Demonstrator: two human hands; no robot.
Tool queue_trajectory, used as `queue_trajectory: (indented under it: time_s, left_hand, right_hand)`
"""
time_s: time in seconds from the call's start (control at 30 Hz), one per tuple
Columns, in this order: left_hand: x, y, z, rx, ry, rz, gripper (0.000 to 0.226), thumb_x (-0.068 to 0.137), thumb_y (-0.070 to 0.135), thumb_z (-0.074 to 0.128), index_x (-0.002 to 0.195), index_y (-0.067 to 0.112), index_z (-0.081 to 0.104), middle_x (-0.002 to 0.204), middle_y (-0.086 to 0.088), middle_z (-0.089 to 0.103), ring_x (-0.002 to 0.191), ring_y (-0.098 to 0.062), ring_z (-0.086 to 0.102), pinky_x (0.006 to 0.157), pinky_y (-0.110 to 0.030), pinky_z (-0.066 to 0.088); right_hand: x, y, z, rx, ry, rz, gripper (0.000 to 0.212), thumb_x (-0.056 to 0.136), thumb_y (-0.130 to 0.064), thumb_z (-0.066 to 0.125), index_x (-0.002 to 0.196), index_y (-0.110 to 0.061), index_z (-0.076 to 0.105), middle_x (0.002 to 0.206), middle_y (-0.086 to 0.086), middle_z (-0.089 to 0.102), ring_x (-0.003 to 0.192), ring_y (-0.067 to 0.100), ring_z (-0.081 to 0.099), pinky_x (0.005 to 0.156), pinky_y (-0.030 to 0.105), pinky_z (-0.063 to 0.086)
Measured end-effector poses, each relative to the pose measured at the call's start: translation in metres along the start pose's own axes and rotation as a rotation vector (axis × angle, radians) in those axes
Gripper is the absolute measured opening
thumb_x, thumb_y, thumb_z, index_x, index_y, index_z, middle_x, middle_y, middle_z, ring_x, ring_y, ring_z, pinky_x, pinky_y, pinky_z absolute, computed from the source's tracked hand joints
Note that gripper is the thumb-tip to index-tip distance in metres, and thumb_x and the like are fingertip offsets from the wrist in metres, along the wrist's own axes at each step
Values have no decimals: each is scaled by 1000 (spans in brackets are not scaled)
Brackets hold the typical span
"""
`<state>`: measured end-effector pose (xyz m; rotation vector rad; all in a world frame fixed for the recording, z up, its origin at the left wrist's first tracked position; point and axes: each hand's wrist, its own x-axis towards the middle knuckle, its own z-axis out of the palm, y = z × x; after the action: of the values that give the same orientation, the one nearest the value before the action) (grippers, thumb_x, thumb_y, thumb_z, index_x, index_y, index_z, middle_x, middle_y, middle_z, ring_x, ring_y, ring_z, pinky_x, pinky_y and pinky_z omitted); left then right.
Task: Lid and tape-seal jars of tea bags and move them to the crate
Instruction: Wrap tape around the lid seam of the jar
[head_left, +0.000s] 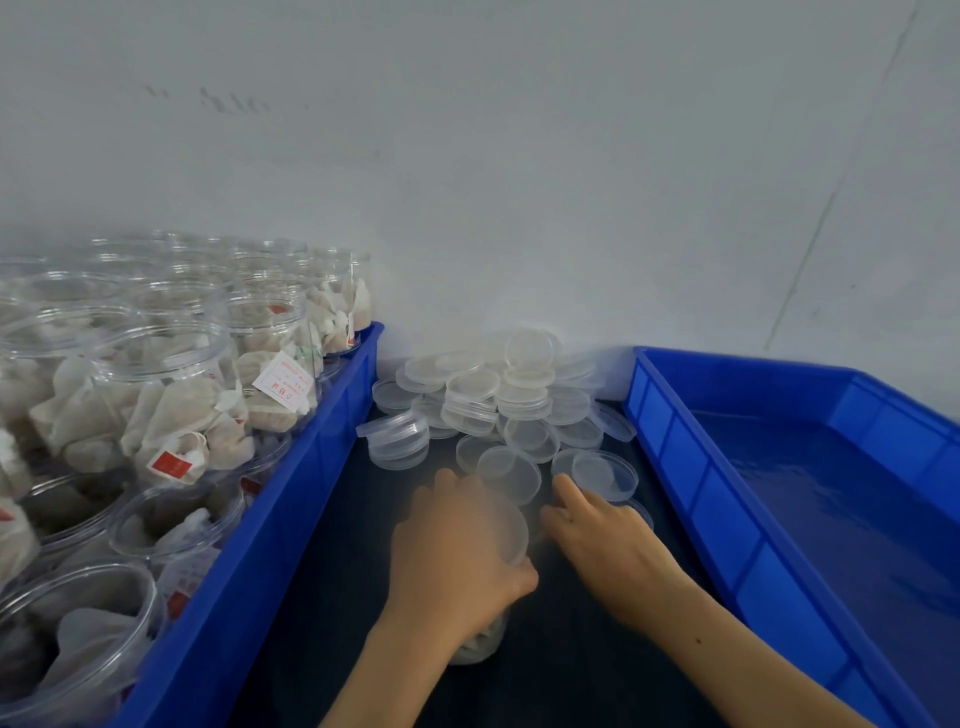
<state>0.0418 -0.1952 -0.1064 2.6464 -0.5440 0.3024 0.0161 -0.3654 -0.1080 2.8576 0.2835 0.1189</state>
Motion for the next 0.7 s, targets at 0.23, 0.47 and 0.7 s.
queue_trajectory:
  time_s: [0.23,0.47,0.7]
  left_hand:
    - [0,1,0,-15,8,2,75,69,63,63,128,25,37,118,8,37,105,-12,41,74,-24,31]
    - [-1,2,1,-6,36,7,72,70,64,62,126,25,38,116,8,37,102,-11,40,72,-25,31]
    - [0,1,4,13,56,0,74,71,65,60,129,25,37,118,8,37,103,-11,41,72,-25,31]
  right_hand:
    - [4,5,-4,-45,34,68,29,88,-8,59,115,-15,53,135,6,34,91,22,54,59,31,36]
    - [29,-19,0,-39,104,150,28,89,-12,61,117,-12,54,133,3,39,97,23,54,58,30,39]
    - [39,-18,7,-17,123,127,36,91,-15,61,126,-11,50,139,5,33,112,25,48,67,32,48]
